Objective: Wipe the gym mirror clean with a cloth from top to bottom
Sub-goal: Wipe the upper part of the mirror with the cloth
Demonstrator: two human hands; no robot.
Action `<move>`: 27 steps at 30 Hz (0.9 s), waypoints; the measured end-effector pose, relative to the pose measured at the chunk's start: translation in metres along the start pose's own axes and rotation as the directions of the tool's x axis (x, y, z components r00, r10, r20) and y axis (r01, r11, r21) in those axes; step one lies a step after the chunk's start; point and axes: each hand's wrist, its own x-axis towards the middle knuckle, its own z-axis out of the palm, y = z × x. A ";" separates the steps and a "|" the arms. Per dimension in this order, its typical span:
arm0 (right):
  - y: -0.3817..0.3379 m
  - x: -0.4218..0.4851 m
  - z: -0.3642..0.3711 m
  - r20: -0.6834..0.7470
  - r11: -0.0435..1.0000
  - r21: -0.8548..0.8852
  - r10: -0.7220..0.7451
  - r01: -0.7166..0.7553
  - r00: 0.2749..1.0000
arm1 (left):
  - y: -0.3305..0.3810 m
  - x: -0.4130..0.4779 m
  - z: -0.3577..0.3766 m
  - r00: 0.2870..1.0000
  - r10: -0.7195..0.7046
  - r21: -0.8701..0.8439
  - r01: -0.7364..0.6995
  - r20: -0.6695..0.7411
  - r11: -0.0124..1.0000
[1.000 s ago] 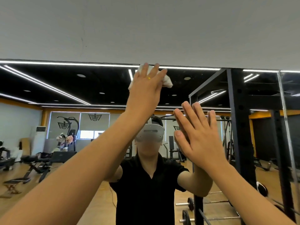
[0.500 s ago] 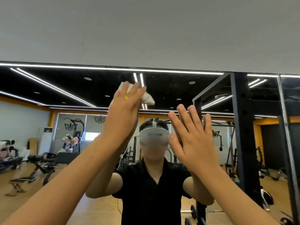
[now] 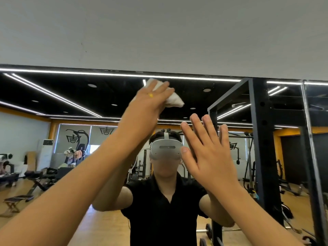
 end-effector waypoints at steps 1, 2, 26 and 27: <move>0.000 0.000 0.000 0.002 1.000 -0.001 0.001 -0.001 1.000 | -0.007 -0.014 -0.003 1.000 -0.022 -0.016 0.022 -0.015 1.000; 0.000 0.000 -0.001 0.005 1.000 -0.003 0.003 -0.003 1.000 | -0.012 -0.030 -0.005 0.999 -0.026 -0.028 0.026 -0.025 0.999; 0.000 0.000 0.000 0.003 1.000 -0.019 0.002 -0.002 1.000 | 0.009 -0.010 -0.011 0.998 0.051 0.043 -0.052 0.025 0.998; 0.000 -0.001 0.000 0.007 1.000 -0.017 0.005 -0.004 1.000 | 0.006 -0.026 -0.010 0.998 0.064 0.038 -0.064 0.004 0.997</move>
